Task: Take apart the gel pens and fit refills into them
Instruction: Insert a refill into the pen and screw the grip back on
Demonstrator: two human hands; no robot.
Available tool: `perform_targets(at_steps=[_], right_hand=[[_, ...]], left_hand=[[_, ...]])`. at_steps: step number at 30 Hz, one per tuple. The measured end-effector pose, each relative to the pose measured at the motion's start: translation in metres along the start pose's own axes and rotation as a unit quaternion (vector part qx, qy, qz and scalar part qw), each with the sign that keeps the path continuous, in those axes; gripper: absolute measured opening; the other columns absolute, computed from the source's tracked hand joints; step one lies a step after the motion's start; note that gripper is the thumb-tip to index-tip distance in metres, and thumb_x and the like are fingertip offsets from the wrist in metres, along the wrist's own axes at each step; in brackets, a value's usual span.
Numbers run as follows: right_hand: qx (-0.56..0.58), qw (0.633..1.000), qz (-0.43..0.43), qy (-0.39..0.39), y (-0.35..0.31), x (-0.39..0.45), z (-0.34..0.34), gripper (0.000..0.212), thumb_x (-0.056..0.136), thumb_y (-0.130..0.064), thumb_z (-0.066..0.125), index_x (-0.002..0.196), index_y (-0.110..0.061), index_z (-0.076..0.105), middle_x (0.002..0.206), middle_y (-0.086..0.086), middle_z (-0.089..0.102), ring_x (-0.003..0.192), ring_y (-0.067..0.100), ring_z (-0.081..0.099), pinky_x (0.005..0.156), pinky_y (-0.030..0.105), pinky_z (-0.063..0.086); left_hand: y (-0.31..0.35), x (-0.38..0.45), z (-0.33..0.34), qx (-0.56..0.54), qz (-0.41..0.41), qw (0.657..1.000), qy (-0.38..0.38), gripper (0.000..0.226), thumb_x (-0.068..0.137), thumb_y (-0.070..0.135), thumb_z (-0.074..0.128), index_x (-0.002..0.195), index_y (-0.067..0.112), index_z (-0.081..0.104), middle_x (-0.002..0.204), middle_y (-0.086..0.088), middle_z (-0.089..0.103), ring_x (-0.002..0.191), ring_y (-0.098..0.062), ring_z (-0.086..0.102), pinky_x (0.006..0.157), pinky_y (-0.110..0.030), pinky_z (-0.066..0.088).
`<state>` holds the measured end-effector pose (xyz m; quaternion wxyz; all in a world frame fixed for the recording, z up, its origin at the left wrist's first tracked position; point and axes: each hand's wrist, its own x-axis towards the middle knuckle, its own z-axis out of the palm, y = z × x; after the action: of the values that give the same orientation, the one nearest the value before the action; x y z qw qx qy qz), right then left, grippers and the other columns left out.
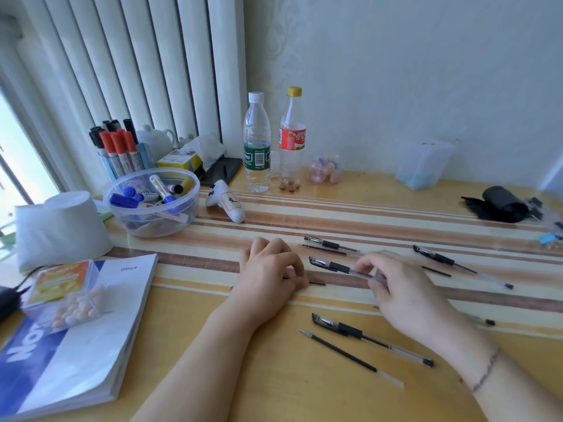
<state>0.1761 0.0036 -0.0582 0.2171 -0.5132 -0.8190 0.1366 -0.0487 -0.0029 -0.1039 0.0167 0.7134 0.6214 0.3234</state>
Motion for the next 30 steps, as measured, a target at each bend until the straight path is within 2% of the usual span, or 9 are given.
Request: perform_targets(at_steps=[3, 5, 11, 14, 19, 21, 23, 27, 30], right_hand=[[-0.018, 1.0, 0.003, -0.022, -0.003, -0.001, 0.005, 0.031, 0.092, -0.005, 0.054, 0.109, -0.03, 0.061, 0.093, -0.026, 0.053, 0.089, 0.0, 0.053, 0.076, 0.012, 0.043], [-0.019, 1.0, 0.01, -0.021, -0.006, 0.003, 0.005, 0.032, 0.091, -0.004, 0.055, 0.111, -0.028, 0.063, 0.101, -0.018, 0.06, 0.093, 0.003, 0.056, 0.081, 0.012, 0.044], [-0.017, 0.999, -0.001, -0.037, -0.035, 0.039, 0.014, 0.035, 0.087, -0.002, 0.054, 0.107, -0.03, 0.065, 0.097, -0.014, 0.068, 0.089, 0.01, 0.062, 0.082, 0.029, 0.053], [-0.007, 0.996, -0.005, -0.084, -0.041, 0.041, 0.027, 0.034, 0.088, -0.006, 0.058, 0.11, -0.032, 0.064, 0.098, -0.015, 0.07, 0.089, 0.01, 0.063, 0.081, 0.031, 0.054], [0.013, 0.996, -0.026, -0.084, -0.021, 0.031, 0.012, 0.028, 0.094, -0.017, 0.054, 0.117, -0.029, 0.063, 0.108, -0.015, 0.068, 0.098, 0.003, 0.062, 0.088, 0.026, 0.052], [0.039, 0.998, -0.006, -0.041, 0.0, 0.028, -0.014, 0.025, 0.093, -0.016, 0.057, 0.11, -0.032, 0.064, 0.103, -0.018, 0.067, 0.091, -0.005, 0.06, 0.084, 0.016, 0.049], [0.036, 0.999, 0.023, -0.025, 0.027, 0.019, -0.046, 0.019, 0.088, -0.018, 0.065, 0.096, -0.035, 0.066, 0.092, -0.016, 0.069, 0.081, -0.004, 0.061, 0.072, 0.011, 0.046], [-0.07, 0.978, 0.117, -0.157, 0.07, -0.007, -0.083, 0.009, 0.079, -0.037, 0.074, 0.083, -0.043, 0.068, 0.077, -0.007, 0.067, 0.065, 0.008, 0.058, 0.06, 0.022, 0.043], [-0.084, 0.975, 0.109, -0.177, 0.079, -0.013, -0.077, 0.009, 0.075, -0.044, 0.076, 0.08, -0.042, 0.069, 0.081, -0.016, 0.064, 0.072, 0.002, 0.058, 0.061, 0.019, 0.042]], left_hand=[[0.001, -0.002, -0.002, -0.024, -0.016, 1.0, -0.002, 0.007, 0.076, 0.032, 0.076, 0.077, 0.027, 0.072, 0.088, 0.014, 0.05, 0.094, -0.015, 0.034, 0.089, -0.033, 0.028], [0.002, -0.002, -0.004, -0.034, -0.027, 0.999, -0.013, 0.008, 0.076, 0.034, 0.076, 0.078, 0.028, 0.072, 0.086, 0.014, 0.049, 0.093, -0.014, 0.033, 0.088, -0.032, 0.028], [0.003, -0.001, -0.007, -0.023, -0.025, 0.999, -0.022, 0.012, 0.074, 0.039, 0.077, 0.078, 0.03, 0.07, 0.087, 0.013, 0.05, 0.094, -0.016, 0.035, 0.086, -0.032, 0.03], [0.004, -0.001, -0.007, -0.035, -0.032, 0.999, -0.01, 0.017, 0.07, 0.04, 0.079, 0.076, 0.03, 0.066, 0.084, 0.013, 0.05, 0.092, -0.017, 0.037, 0.084, -0.032, 0.03], [0.004, -0.001, -0.008, -0.051, -0.036, 0.998, -0.028, 0.018, 0.071, 0.04, 0.078, 0.076, 0.031, 0.064, 0.081, 0.014, 0.05, 0.089, -0.015, 0.039, 0.088, -0.036, 0.035], [0.004, -0.002, -0.009, -0.063, -0.035, 0.997, -0.03, 0.018, 0.072, 0.042, 0.077, 0.074, 0.031, 0.063, 0.079, 0.014, 0.05, 0.088, -0.014, 0.039, 0.088, -0.035, 0.036], [0.007, -0.002, -0.009, -0.074, -0.033, 0.997, -0.014, 0.018, 0.075, 0.044, 0.075, 0.074, 0.03, 0.064, 0.078, 0.013, 0.051, 0.087, -0.014, 0.04, 0.084, -0.034, 0.037], [0.018, 0.001, -0.012, -0.073, -0.025, 0.997, 0.006, 0.016, 0.083, 0.044, 0.067, 0.078, 0.029, 0.065, 0.078, 0.012, 0.053, 0.086, -0.014, 0.041, 0.077, -0.031, 0.035], [0.039, 0.008, -0.015, 0.01, 0.012, 0.999, -0.042, 0.014, 0.087, 0.047, 0.061, 0.087, 0.033, 0.064, 0.087, 0.015, 0.053, 0.092, -0.012, 0.042, 0.084, -0.032, 0.035]])
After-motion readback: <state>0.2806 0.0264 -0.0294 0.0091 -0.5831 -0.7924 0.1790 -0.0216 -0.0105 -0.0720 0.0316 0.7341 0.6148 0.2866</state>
